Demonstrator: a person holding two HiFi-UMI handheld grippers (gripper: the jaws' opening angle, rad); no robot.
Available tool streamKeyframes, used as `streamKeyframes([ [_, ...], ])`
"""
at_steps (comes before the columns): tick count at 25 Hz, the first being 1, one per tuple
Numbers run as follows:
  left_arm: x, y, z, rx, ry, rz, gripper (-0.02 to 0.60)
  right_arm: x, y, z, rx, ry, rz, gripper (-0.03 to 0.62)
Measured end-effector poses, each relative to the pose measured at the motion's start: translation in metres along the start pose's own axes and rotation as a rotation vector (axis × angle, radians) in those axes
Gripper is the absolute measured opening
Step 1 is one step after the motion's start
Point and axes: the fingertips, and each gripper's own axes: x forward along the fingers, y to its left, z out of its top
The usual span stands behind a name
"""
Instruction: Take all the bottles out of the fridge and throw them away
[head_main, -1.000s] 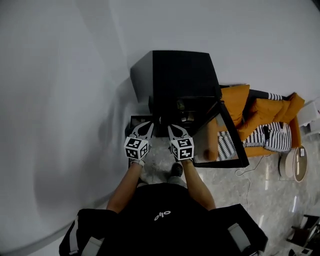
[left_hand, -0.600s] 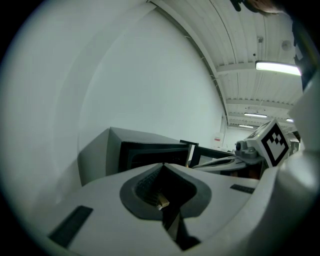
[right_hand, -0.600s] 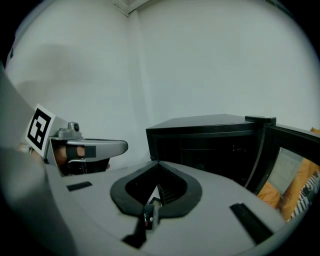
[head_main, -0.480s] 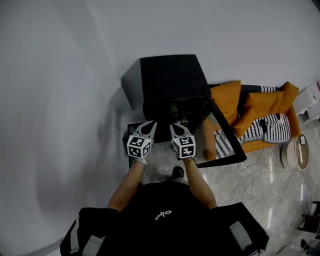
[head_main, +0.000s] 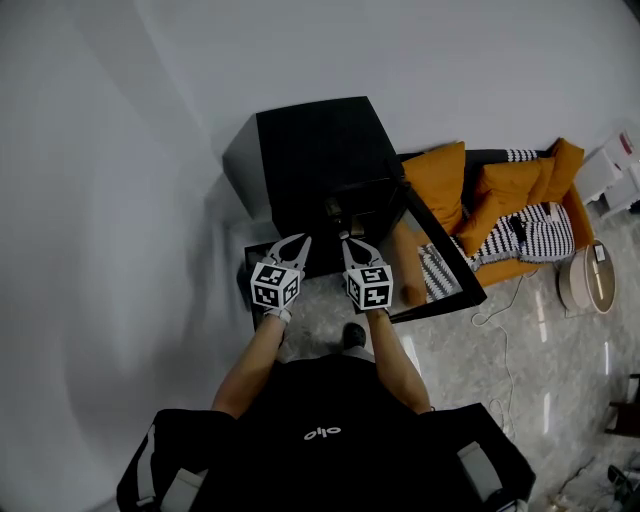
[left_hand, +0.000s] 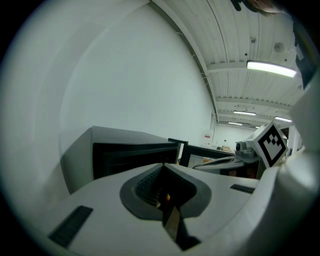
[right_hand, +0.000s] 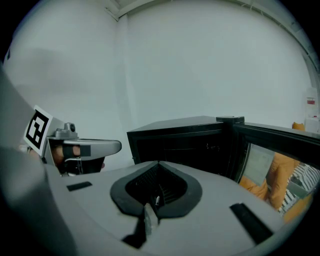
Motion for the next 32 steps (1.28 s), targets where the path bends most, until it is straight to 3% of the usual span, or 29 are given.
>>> streamKeyframes([
  [32,0.035,0.004,-0.045,-0.051,0.068,0.031,0.006,0.046,-0.047,-0.061,-0.041,0.119,0.027,0.009],
])
